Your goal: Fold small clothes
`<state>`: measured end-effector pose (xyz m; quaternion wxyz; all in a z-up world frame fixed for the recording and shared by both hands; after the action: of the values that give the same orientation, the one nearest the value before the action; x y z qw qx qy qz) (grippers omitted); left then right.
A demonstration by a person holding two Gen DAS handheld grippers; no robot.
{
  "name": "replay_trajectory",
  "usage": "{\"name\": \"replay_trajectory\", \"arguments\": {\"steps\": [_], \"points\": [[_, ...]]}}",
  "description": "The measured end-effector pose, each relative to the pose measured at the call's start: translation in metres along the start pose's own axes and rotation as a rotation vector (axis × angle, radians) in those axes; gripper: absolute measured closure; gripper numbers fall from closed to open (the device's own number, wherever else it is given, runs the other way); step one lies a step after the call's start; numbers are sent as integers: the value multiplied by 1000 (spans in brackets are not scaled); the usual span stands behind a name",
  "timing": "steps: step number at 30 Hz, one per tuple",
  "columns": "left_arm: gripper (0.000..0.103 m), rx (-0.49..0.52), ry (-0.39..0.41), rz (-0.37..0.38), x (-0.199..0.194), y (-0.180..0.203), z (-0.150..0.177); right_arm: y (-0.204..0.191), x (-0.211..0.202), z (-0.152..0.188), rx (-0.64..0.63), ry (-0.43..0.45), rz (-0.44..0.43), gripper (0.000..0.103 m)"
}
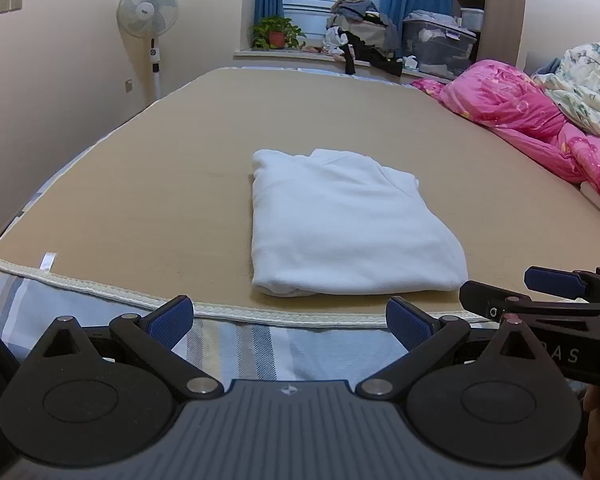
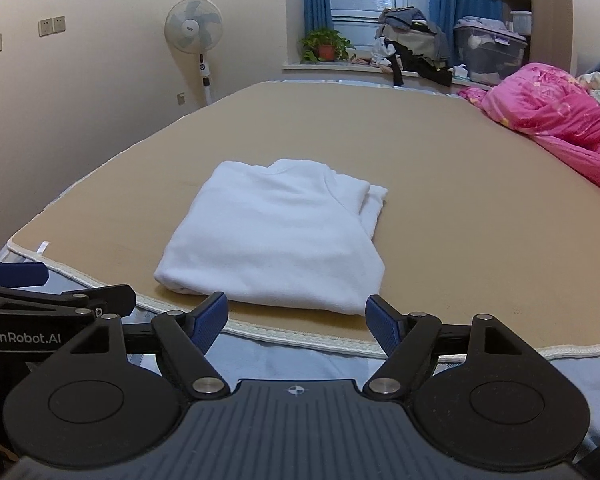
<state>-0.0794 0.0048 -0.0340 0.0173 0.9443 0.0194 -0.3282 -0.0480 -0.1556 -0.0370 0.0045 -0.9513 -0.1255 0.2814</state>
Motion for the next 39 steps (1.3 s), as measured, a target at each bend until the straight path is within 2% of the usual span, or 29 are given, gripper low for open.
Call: {"name": "replay_trajectory", "arguments": {"steps": [39], "points": [[0, 21, -1, 13, 6, 0, 2, 5, -1, 1, 9, -2, -5, 26]]}}
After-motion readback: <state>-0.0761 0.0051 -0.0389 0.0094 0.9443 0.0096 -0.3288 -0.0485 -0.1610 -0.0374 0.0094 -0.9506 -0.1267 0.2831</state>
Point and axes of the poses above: each gripper's, at about its wrist camera, not at the fingertips, and x roughly the way its jaws point, y to its right, z to its underside, the point moved 5 cm from there along x, roughly the way its jaws point, and after that the axes turned 1 degree about x, right-handed, at the moved point
